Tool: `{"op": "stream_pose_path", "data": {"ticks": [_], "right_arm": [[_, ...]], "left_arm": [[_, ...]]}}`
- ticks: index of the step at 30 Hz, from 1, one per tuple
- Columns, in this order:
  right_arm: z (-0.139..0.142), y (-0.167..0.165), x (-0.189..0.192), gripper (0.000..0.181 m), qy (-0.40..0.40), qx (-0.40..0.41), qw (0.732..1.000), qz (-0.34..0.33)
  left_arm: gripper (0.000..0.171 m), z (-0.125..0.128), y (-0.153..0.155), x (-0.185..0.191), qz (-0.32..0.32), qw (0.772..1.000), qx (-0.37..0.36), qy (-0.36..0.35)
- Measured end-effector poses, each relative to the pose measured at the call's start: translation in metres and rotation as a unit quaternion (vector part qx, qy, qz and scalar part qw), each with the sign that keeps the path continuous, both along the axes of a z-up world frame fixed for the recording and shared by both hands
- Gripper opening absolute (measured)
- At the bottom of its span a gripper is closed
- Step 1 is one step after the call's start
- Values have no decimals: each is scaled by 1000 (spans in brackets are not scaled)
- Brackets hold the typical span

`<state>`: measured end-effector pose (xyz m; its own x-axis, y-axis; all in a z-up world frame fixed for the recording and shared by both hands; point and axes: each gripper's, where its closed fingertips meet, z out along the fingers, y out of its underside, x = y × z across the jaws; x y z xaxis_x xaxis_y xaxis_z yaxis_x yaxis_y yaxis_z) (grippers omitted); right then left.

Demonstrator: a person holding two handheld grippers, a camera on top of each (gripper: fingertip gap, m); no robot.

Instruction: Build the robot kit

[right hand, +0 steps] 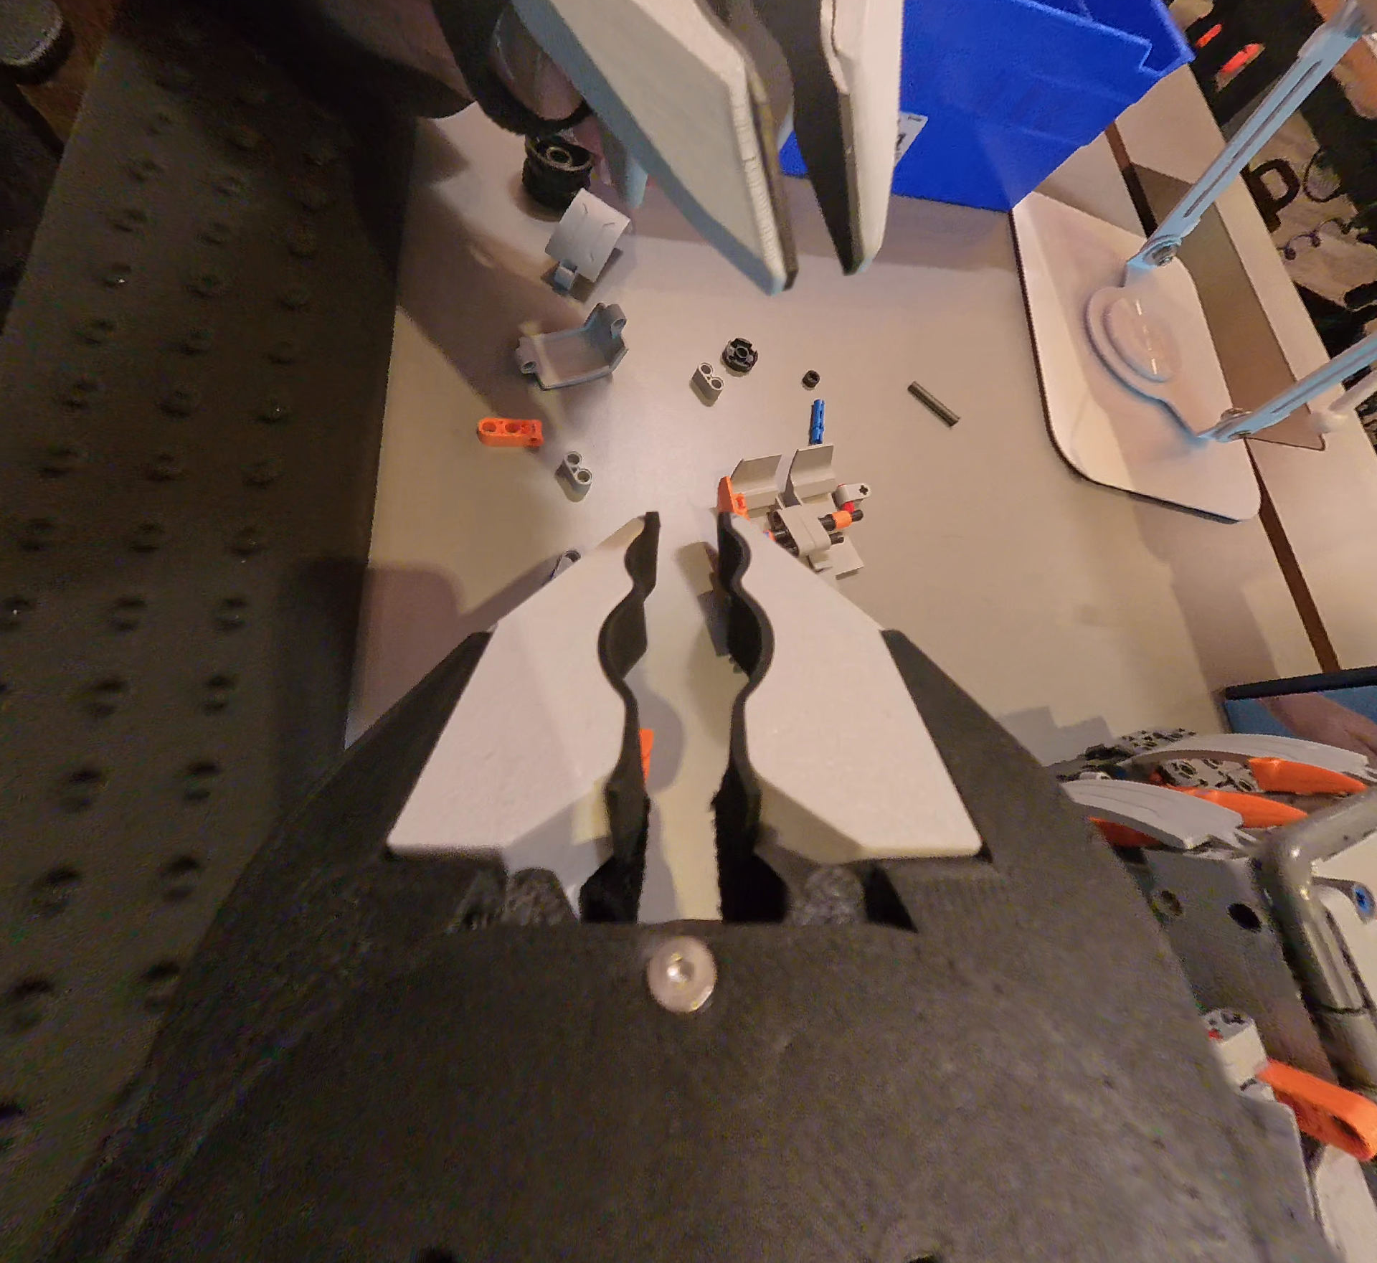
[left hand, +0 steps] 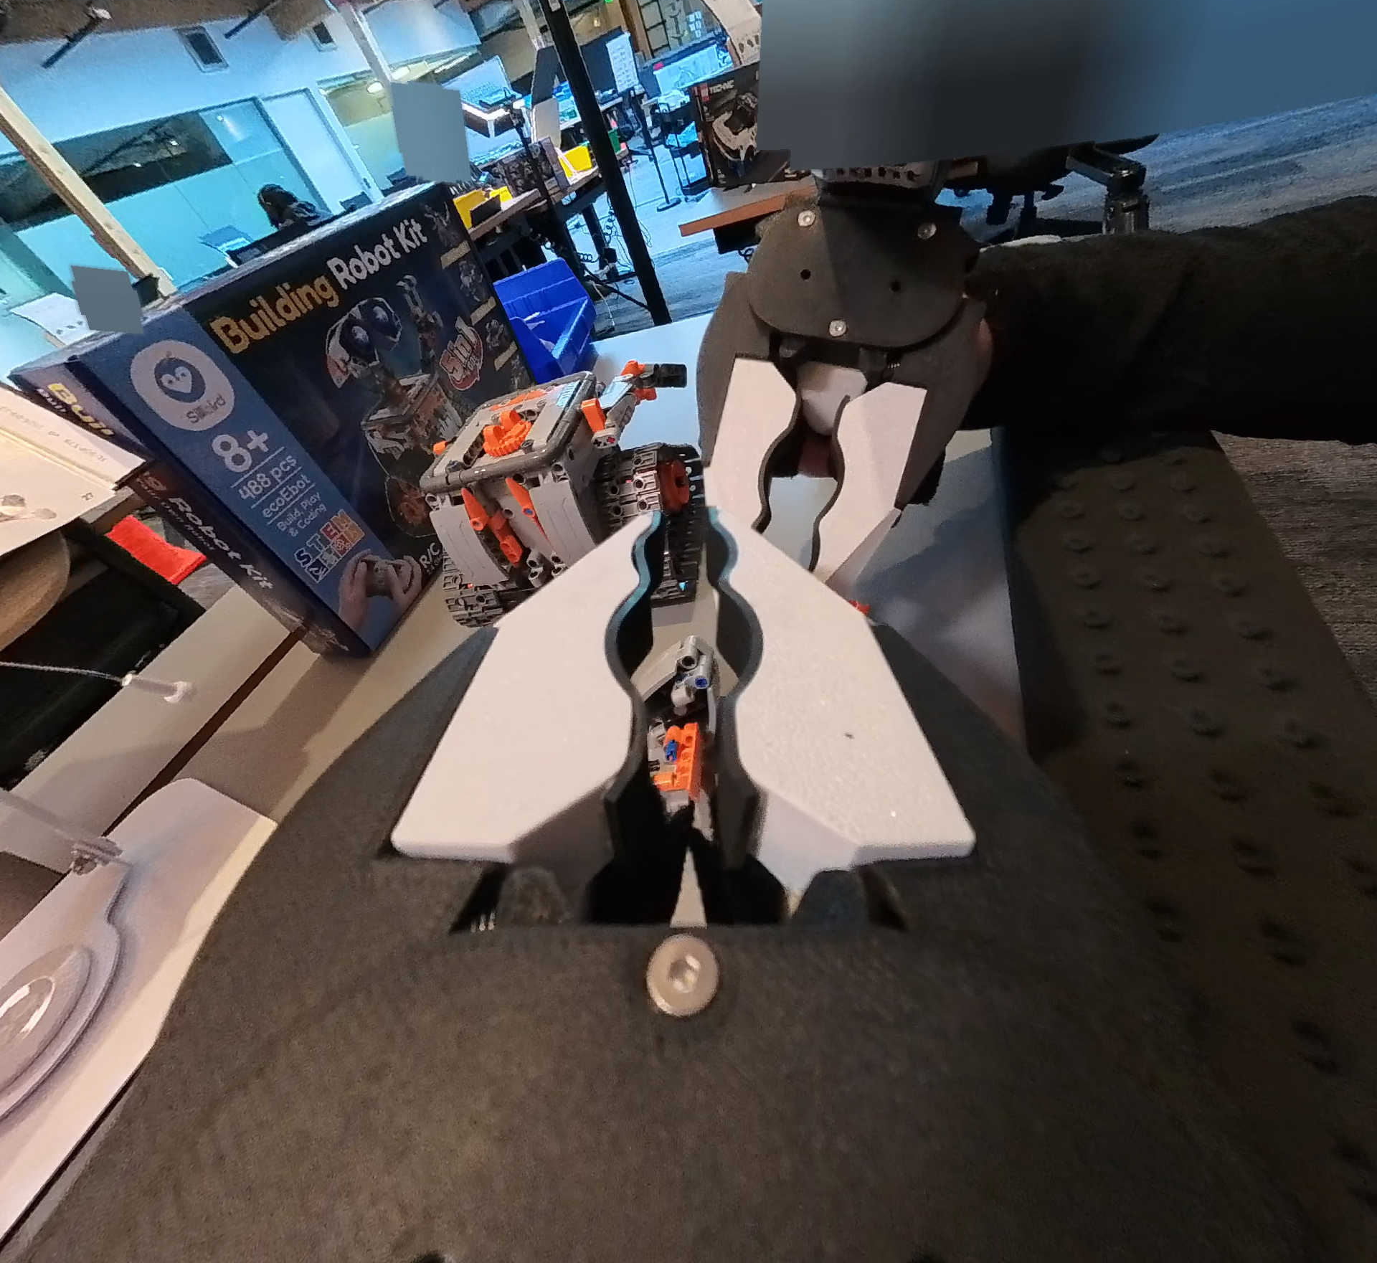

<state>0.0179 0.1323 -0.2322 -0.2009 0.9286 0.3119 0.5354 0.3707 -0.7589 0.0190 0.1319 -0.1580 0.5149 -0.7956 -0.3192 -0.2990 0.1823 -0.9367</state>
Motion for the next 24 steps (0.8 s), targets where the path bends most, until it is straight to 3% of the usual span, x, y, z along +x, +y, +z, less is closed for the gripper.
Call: {"op": "stream_pose_path", "data": {"ticks": [24], "right_arm": [[12, 21, 0, 13, 45, -6, 998, -48]], "left_arm": [[10, -9, 8, -1, -4, 999, -42, -13]]}}
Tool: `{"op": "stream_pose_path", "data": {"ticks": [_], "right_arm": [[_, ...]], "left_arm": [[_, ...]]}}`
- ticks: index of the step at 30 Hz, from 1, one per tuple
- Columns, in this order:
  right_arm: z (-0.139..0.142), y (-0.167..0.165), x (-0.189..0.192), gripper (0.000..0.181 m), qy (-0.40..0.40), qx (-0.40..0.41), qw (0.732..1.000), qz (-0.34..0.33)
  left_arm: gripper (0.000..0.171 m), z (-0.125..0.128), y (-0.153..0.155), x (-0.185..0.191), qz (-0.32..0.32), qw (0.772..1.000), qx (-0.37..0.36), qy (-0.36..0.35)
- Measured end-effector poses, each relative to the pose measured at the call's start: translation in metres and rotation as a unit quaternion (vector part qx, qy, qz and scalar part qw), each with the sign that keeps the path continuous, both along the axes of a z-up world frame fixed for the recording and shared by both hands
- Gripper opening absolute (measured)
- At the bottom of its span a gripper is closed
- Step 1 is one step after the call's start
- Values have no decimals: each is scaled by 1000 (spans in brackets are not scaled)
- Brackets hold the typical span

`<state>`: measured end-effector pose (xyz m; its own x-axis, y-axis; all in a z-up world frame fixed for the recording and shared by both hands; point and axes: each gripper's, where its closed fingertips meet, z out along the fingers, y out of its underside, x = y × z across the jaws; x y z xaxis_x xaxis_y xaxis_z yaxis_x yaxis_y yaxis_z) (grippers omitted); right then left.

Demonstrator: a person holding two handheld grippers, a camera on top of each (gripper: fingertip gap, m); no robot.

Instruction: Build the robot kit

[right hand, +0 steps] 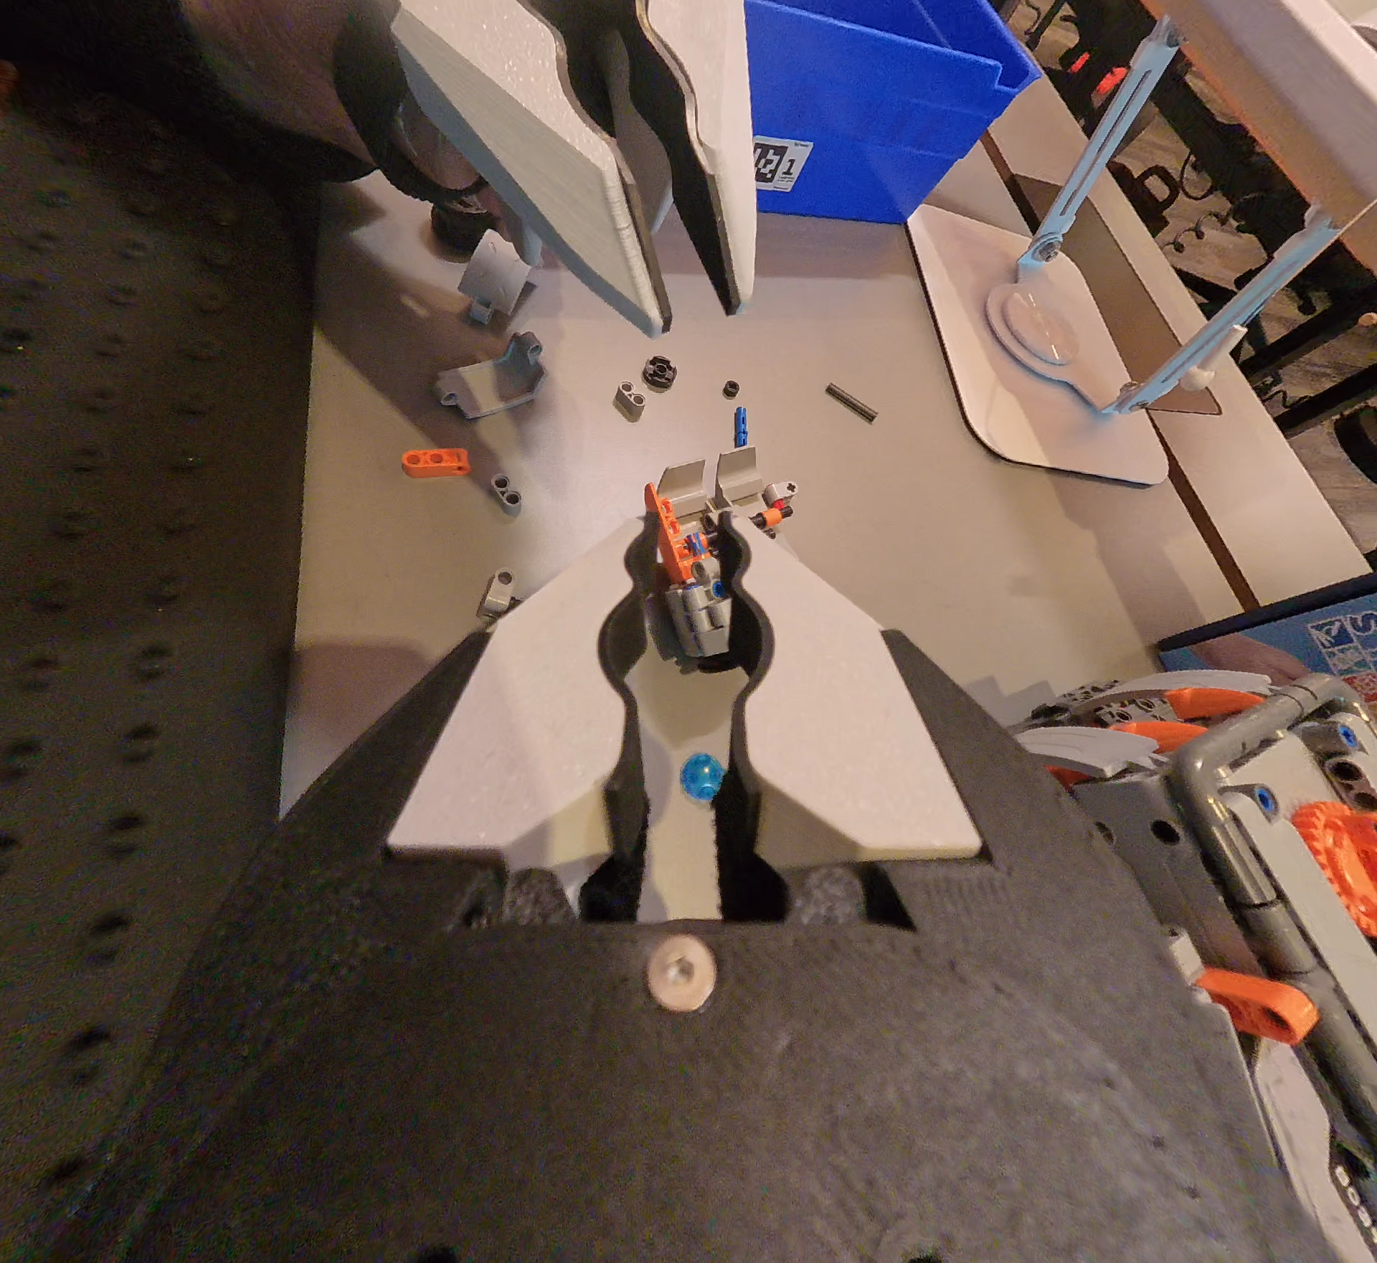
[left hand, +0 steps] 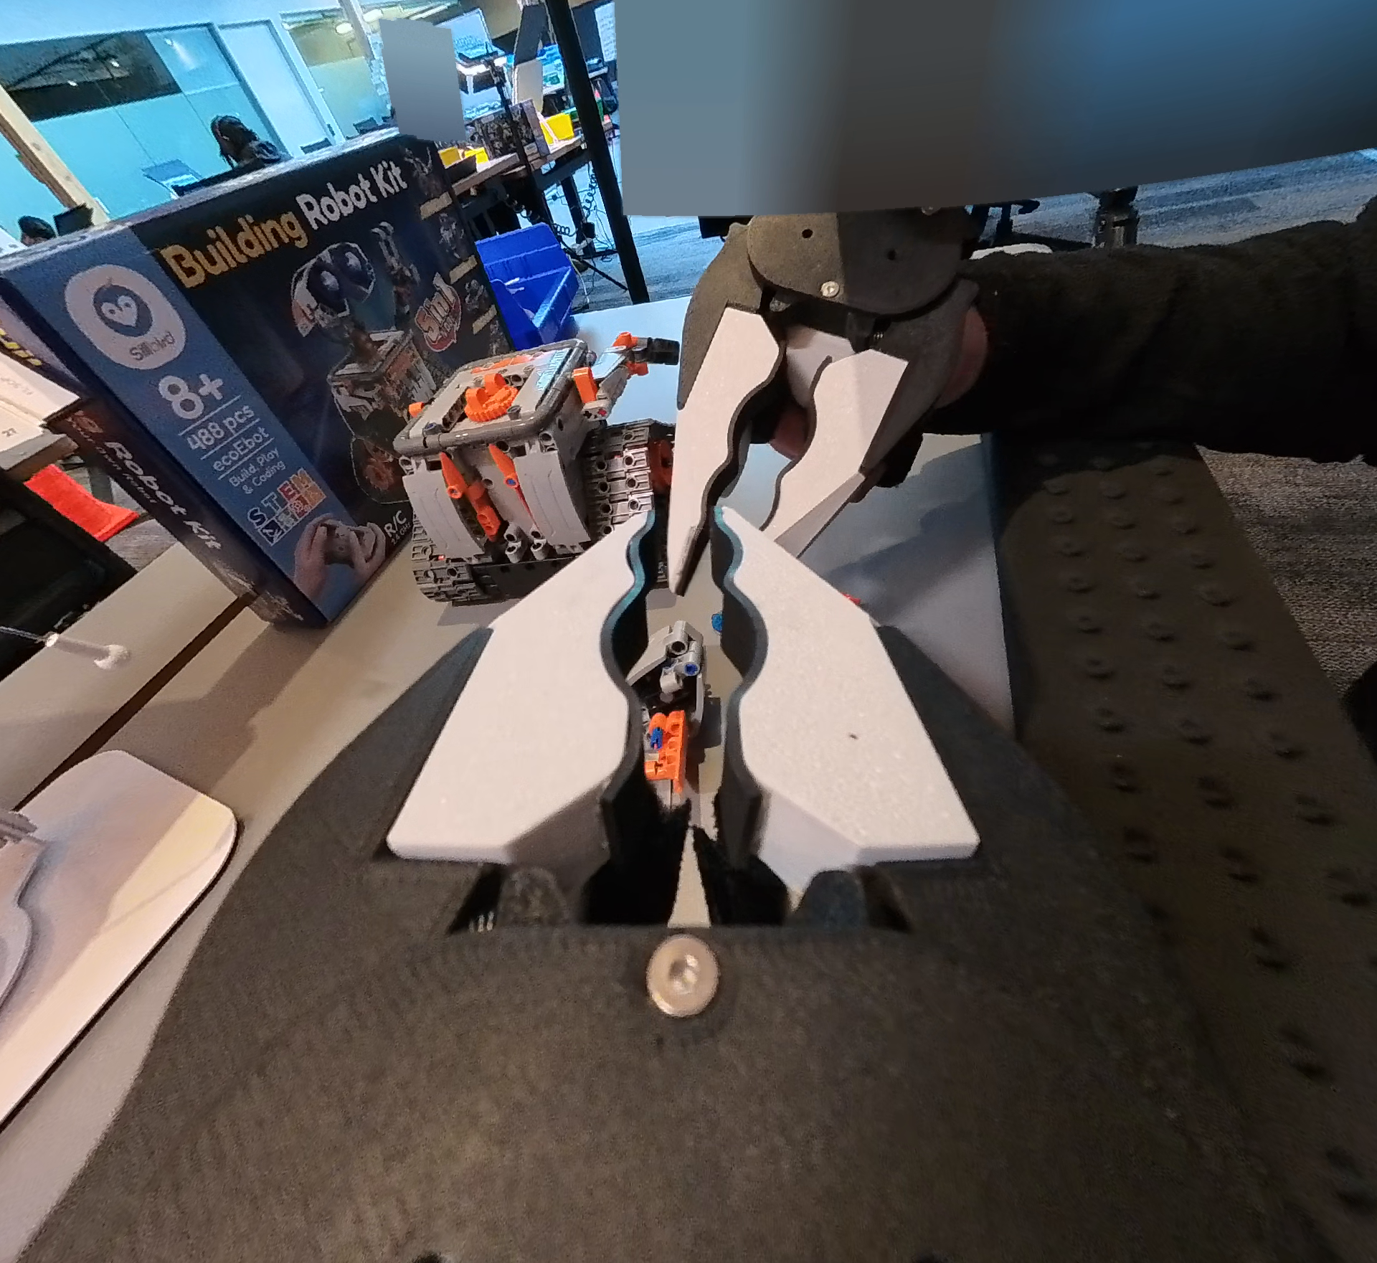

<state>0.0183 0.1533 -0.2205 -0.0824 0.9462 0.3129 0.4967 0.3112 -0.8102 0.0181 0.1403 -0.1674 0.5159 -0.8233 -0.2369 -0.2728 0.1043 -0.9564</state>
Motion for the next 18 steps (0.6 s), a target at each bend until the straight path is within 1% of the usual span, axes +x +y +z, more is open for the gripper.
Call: {"op": "stream_pose_path", "data": {"ticks": [18], "right_arm": [[0, 5, 1, 13, 4, -2, 1000, -10]], "left_arm": [[8, -4, 0, 2, -6, 1000, -9, 5]]}}
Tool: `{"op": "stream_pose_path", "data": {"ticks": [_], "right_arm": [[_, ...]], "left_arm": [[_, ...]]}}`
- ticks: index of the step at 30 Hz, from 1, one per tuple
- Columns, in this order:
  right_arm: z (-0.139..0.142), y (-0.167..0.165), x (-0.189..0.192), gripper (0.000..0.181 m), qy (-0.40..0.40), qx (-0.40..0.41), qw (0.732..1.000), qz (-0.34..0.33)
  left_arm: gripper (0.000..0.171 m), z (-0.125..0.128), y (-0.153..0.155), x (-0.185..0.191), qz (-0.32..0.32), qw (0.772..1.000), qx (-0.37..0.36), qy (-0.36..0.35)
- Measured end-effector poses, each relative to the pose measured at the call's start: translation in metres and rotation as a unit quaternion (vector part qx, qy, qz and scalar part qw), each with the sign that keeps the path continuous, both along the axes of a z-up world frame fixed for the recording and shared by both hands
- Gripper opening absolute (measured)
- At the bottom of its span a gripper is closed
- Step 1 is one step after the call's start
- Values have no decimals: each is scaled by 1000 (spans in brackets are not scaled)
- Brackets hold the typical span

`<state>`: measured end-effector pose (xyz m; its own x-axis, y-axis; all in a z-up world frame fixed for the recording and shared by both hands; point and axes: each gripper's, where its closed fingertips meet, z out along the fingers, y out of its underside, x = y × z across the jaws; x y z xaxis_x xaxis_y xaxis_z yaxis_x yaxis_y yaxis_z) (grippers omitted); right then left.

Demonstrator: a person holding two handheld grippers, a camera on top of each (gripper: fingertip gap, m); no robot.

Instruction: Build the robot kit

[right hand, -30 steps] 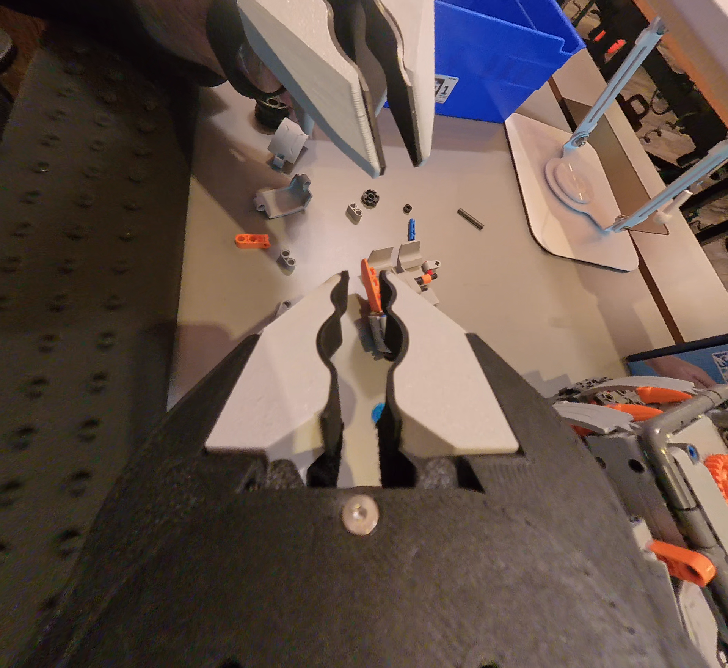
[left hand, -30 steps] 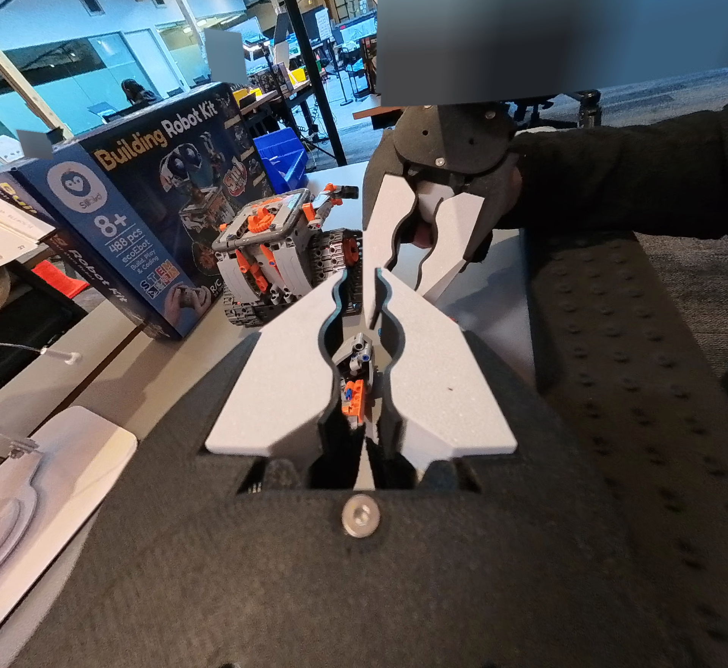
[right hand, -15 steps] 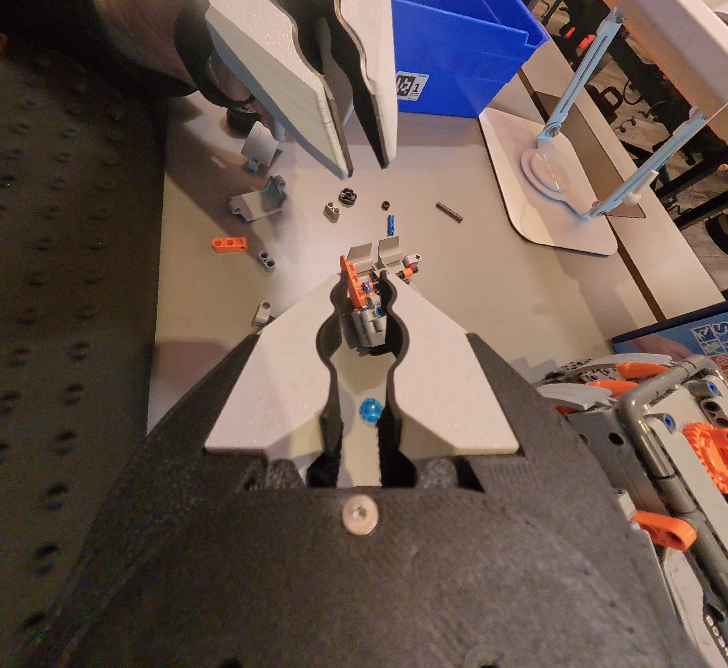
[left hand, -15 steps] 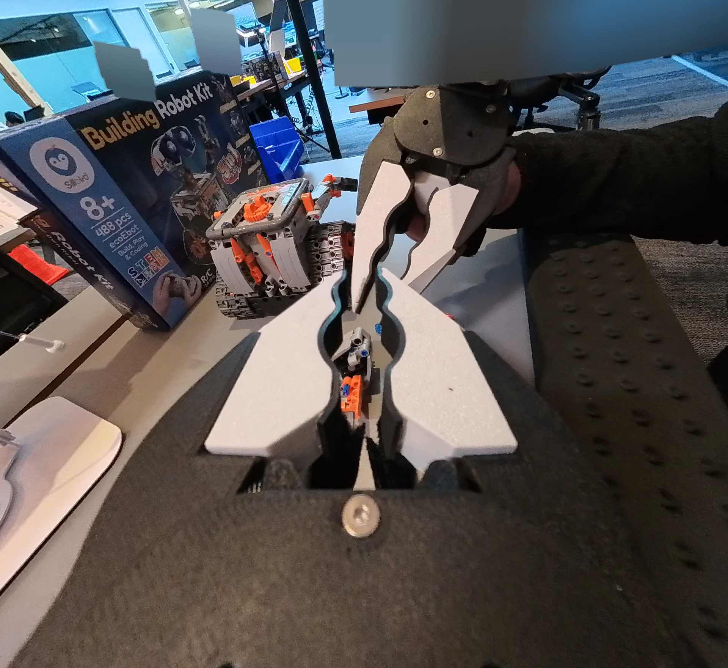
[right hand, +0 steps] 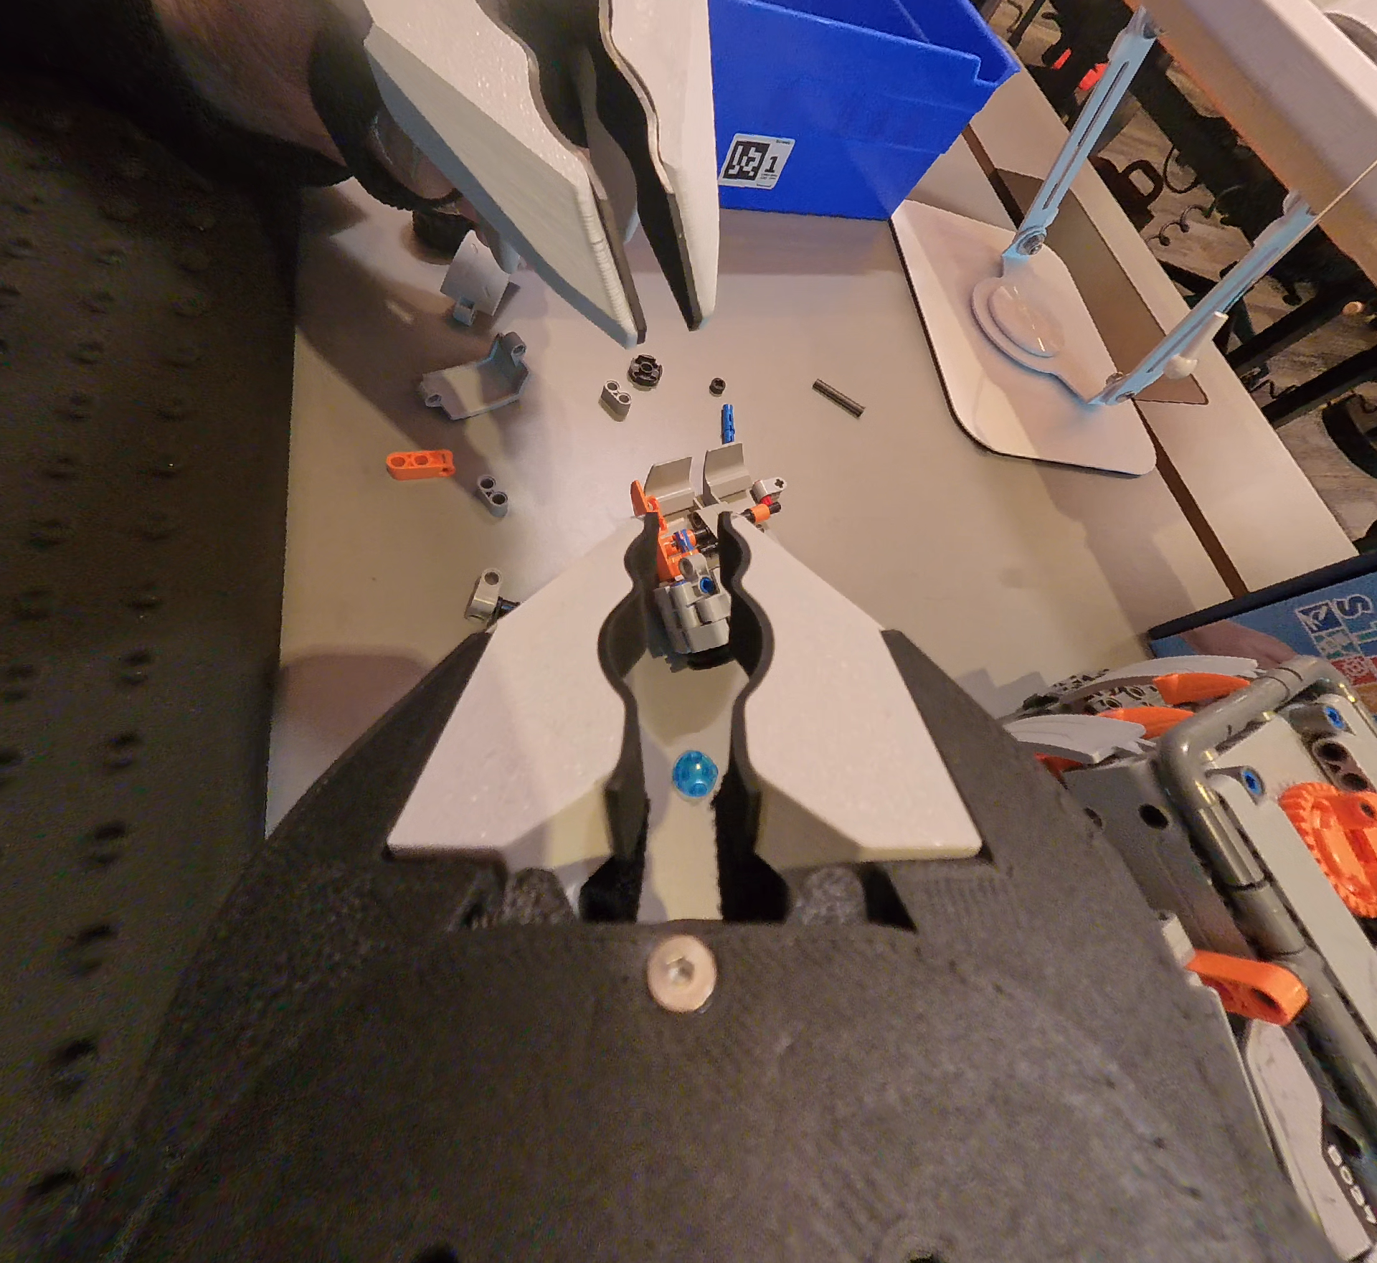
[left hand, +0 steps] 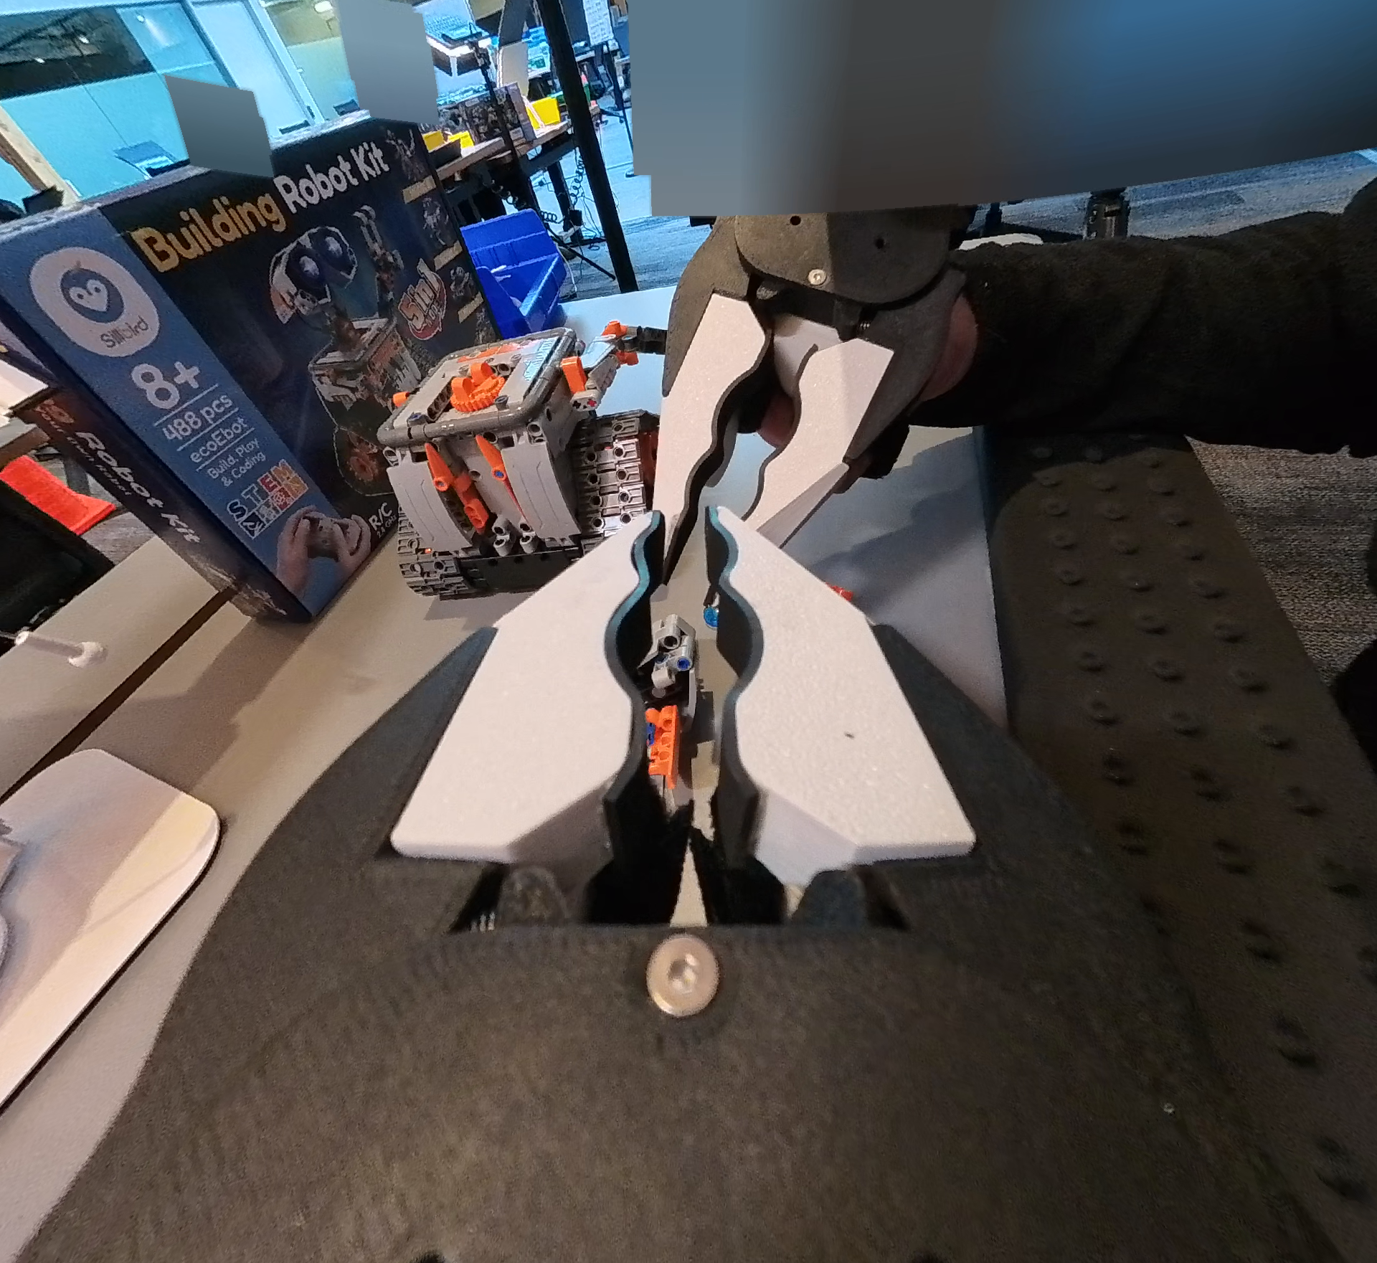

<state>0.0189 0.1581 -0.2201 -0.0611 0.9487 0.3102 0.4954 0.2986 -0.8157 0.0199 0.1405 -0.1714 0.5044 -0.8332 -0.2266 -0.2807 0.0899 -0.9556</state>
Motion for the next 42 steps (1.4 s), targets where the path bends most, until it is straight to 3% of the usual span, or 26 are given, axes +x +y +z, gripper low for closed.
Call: {"op": "stream_pose_path", "data": {"ticks": [33, 38, 42], "right_arm": [[1, 10, 2, 14, 10, -9, 1000, -17], [3, 13, 3, 14, 16, -13, 1000, -22], [-1, 12, 1, 14, 14, -20, 1000, -19]], "left_arm": [[9, 7, 0, -3, 7, 1000, 18, 2], [9, 44, -12, -16, 25, 998, 64, -4], [6, 108, -26, -68, 110, 981, 158, 38]]}}
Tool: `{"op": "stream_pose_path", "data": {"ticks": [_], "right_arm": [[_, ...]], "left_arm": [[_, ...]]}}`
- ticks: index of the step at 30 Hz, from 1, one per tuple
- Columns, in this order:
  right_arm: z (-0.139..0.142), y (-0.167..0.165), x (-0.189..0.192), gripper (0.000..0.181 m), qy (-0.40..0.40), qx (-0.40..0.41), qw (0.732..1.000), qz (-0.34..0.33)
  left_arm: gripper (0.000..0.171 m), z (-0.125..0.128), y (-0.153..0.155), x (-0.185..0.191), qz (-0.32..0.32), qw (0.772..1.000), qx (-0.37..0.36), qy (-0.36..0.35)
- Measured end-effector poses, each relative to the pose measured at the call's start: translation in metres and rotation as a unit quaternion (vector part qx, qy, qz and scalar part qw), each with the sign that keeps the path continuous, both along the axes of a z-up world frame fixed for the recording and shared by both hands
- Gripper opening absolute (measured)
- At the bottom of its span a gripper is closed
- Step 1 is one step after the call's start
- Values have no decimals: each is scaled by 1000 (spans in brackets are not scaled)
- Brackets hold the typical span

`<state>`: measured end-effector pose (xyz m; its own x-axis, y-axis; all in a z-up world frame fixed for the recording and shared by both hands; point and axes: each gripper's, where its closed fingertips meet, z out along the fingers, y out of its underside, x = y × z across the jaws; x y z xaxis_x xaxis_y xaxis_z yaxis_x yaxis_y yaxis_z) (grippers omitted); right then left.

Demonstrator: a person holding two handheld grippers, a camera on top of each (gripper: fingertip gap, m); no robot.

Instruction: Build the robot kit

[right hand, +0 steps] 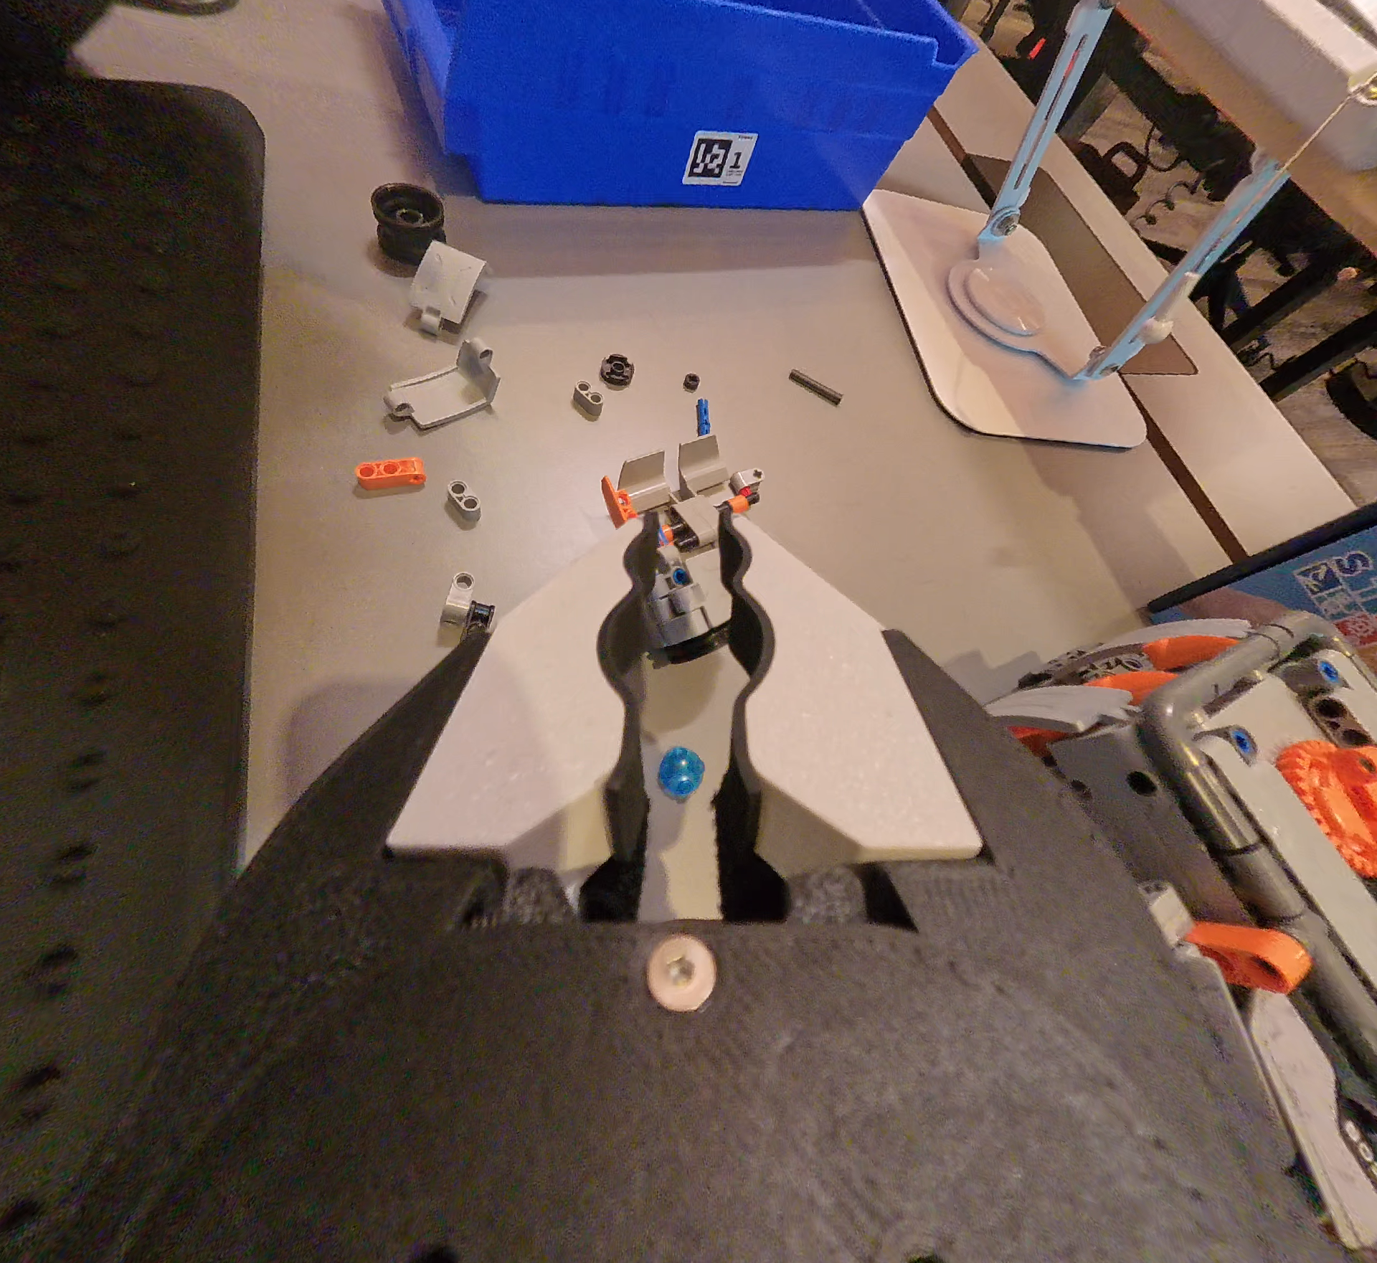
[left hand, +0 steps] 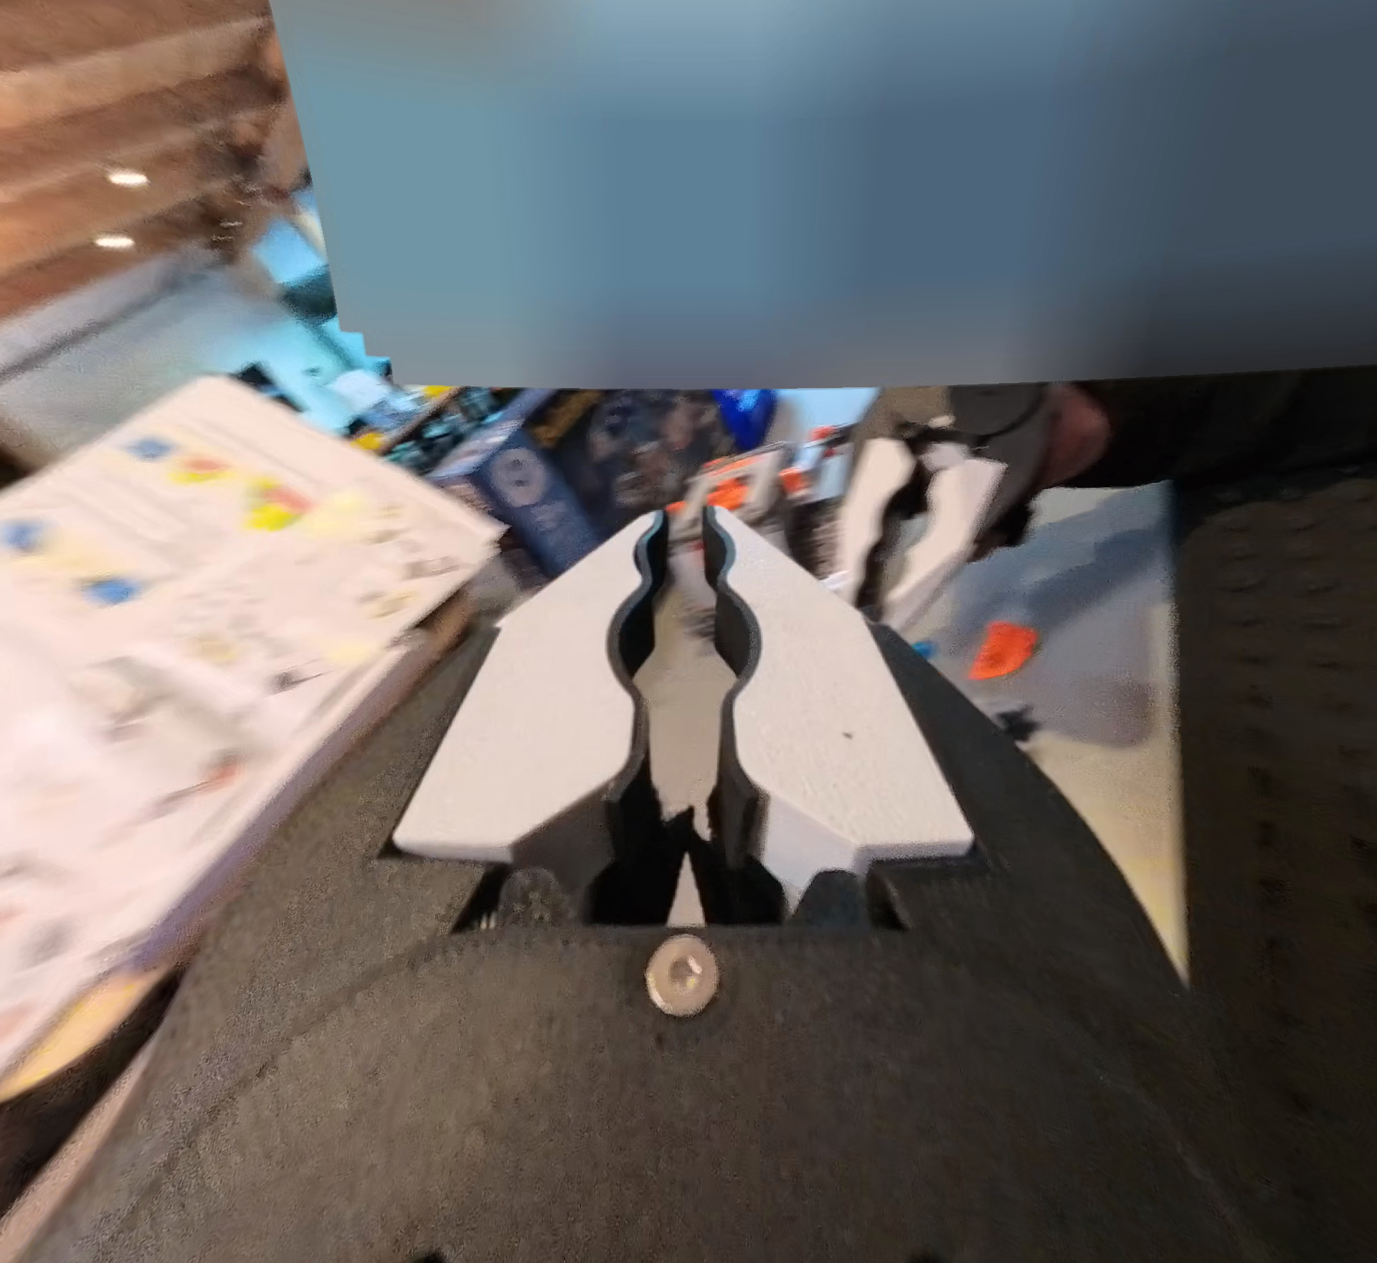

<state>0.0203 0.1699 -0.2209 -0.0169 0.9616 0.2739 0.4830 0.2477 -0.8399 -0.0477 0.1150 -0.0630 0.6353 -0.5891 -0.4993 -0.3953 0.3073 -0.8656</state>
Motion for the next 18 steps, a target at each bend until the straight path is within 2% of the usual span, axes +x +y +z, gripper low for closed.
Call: {"op": "stream_pose_path", "data": {"ticks": [3, 5, 7, 9, 12, 18], "right_arm": [[-1, 0, 0, 14, -3, 0, 1000, 0], [0, 0, 0, 14, 0, -1, 1000, 0], [1, -1, 0, 14, 1, -3, 1000, 2], [-2, -2, -1, 15, -3, -7, 1000, 3], [-5, -2, -1, 15, -11, -8, 1000, 4], [-3, -3, -1, 16, -8, -7, 1000, 5]], "left_arm": [[12, 36, 3, -72, 137, 989, 23, 53], [15, 45, 3, -115, 199, 977, -6, 74], [15, 41, 4, -149, 236, 966, -48, 93], [16, 27, 9, -181, 278, 948, -106, 110], [19, -10, 20, -225, 329, 911, -204, 141], [26, -81, 42, -274, 351, 849, -334, 211]]}}
